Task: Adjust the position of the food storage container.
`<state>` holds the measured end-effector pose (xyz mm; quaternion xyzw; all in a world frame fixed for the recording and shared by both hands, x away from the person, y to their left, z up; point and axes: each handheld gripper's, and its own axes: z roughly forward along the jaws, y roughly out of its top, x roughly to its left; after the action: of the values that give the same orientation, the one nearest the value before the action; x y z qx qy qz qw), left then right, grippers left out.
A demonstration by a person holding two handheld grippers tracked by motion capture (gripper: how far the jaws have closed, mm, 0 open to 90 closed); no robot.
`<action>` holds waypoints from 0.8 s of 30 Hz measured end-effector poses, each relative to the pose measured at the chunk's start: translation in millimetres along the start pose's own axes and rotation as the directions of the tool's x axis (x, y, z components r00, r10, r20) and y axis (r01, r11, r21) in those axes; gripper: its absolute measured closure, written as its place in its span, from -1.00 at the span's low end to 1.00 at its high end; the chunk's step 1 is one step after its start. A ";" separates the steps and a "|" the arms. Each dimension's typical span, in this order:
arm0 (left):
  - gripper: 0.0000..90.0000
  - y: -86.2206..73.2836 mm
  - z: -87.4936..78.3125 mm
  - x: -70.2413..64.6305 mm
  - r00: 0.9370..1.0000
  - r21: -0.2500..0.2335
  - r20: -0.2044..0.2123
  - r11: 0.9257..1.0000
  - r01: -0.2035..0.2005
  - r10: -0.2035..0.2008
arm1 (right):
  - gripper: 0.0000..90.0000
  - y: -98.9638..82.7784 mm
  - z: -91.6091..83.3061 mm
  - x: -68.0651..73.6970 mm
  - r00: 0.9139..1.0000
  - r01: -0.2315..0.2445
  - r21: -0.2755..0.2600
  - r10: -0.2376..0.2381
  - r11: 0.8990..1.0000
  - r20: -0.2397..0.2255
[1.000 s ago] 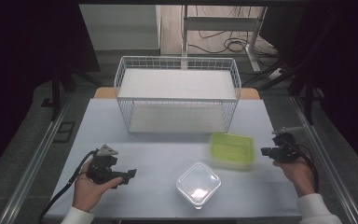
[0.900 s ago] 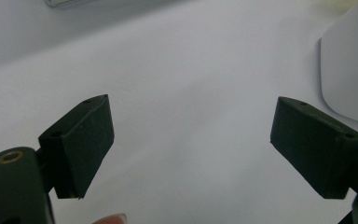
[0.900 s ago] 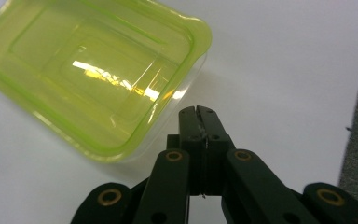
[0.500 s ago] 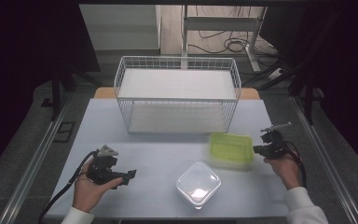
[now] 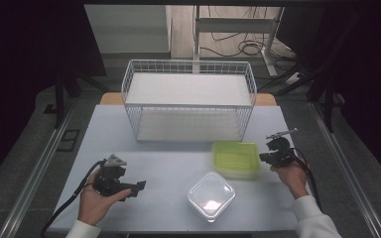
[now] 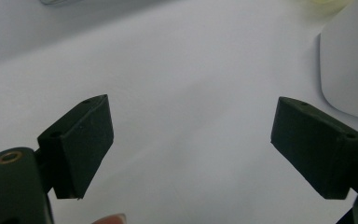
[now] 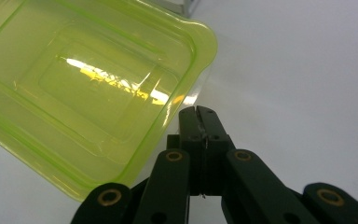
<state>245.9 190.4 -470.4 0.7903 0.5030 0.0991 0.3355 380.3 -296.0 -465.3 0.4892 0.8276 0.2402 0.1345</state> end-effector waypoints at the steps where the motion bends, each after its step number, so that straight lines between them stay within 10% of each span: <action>1: -0.71 0.1 0.0 0.2 1.000 0.001 -0.001 1.000 -0.001 0.001 | 0.98 1.5 1.4 2.3 1.000 0.004 -0.003 -0.004 1.000 -0.004; 24: -0.72 0.4 -1.6 1.6 1.000 -0.008 0.000 1.000 0.000 0.000 | 0.98 45.9 31.5 82.7 0.984 0.145 -0.009 -0.145 0.989 -0.099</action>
<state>246.1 192.4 -469.2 0.7890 0.5026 0.1009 0.3386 388.8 -196.8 -466.7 0.4150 0.8665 0.2546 0.1105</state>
